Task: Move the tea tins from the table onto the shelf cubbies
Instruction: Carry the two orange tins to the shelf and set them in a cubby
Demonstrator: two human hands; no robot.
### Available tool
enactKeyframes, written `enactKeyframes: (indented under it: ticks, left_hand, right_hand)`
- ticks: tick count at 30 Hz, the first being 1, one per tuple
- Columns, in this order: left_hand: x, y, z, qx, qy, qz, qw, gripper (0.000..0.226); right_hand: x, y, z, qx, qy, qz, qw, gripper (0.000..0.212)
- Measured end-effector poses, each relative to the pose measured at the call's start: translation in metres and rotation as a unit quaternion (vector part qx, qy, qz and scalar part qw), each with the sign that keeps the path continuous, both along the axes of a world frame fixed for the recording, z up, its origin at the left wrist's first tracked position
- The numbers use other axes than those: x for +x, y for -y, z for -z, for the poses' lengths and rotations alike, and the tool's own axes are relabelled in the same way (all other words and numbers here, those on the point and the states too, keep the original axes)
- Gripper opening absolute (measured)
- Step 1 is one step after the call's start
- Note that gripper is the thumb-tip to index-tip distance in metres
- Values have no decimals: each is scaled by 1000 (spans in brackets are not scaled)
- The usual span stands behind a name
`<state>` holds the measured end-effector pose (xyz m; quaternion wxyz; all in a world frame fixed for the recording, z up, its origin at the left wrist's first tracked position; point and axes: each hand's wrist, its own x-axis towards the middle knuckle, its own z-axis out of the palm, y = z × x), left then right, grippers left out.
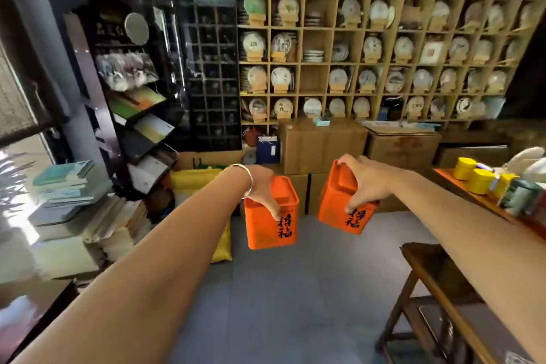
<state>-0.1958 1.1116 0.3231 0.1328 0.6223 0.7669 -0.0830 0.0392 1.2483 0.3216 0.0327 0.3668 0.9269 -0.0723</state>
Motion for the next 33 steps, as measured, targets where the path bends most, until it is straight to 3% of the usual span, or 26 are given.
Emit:
enactKeyframes:
  ticks: [16, 24, 33]
  left_hand:
    - [-69, -383, -138, 69, -22, 116, 991, 100]
    - [-80, -552, -158, 86, -7, 119, 989, 86]
    - [-83, -741, -194, 98, -43, 77, 991, 89]
  right_hand:
    - [-31, -309, -126, 44, -25, 124, 991, 113]
    - [-44, -474, -123, 46, -47, 124, 990, 113]
    - [-75, -676, -165, 33, -67, 93, 993, 109]
